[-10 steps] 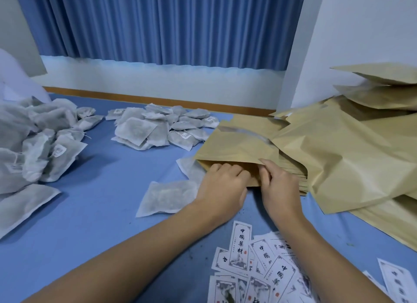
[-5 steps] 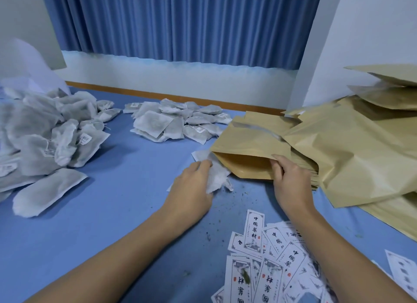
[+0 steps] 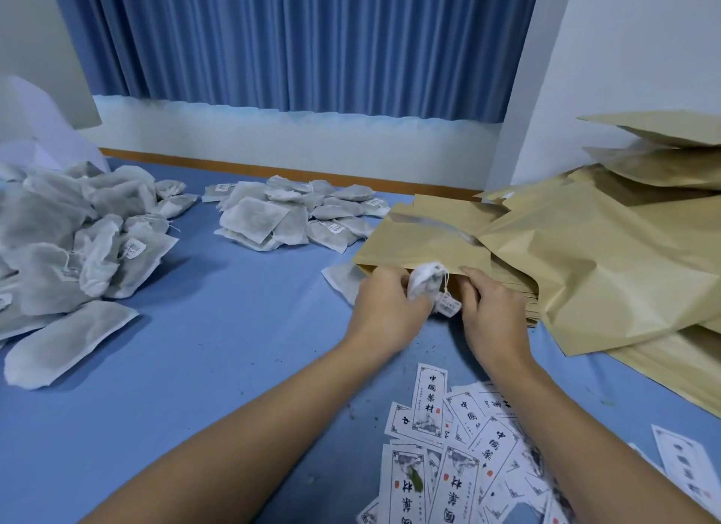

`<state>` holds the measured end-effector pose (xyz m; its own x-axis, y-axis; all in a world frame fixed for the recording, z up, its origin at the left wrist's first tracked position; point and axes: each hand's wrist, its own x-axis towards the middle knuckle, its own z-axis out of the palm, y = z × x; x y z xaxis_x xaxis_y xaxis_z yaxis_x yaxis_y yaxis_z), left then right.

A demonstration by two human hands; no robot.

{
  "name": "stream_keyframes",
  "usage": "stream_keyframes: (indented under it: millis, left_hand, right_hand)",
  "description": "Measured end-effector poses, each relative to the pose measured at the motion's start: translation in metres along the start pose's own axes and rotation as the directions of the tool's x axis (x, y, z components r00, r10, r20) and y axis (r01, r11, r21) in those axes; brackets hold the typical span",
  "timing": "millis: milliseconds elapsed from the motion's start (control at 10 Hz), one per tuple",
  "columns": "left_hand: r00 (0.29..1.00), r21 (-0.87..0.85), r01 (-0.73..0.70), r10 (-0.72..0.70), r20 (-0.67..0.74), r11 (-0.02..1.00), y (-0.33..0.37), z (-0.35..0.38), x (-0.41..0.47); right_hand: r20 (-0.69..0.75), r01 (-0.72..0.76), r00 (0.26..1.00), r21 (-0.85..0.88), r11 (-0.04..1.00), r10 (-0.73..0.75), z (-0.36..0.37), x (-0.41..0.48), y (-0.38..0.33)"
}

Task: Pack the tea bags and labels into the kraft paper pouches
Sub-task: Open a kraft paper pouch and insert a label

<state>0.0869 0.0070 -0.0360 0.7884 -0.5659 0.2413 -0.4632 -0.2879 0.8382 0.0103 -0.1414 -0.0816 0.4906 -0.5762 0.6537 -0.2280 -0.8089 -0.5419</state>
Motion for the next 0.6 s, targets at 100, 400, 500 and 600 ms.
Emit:
stream_keyframes:
  millis: [100, 400, 500, 600]
  left_hand:
    - [0.933, -0.232, 0.336, -0.289, 0.215, 0.913, 0.022, 0.008, 0.024]
    - [0.750, -0.854, 0.520, -0.490, 0.444, 0.024, 0.013, 0.048, 0.084]
    - [0.669, -0.633, 0.645, -0.718, 0.195, 0.429, 0.010, 0.058, 0.111]
    - [0.906, 0.143, 0.424, -0.421, -0.056, 0.894, -0.010, 0.082, 0.111]
  right_hand:
    - [0.002, -0.049, 0.999, 0.038, 0.998, 0.049, -0.002, 0.002, 0.001]
    - [-0.009, -0.052, 0.999, 0.070, 0.996, 0.053, -0.005, 0.002, -0.003]
    - [0.037, -0.026, 0.999, 0.064, 0.998, 0.024, -0.004, 0.001, -0.005]
    - [0.053, 0.016, 0.998, 0.048, 0.999, -0.019, -0.004, 0.000, -0.006]
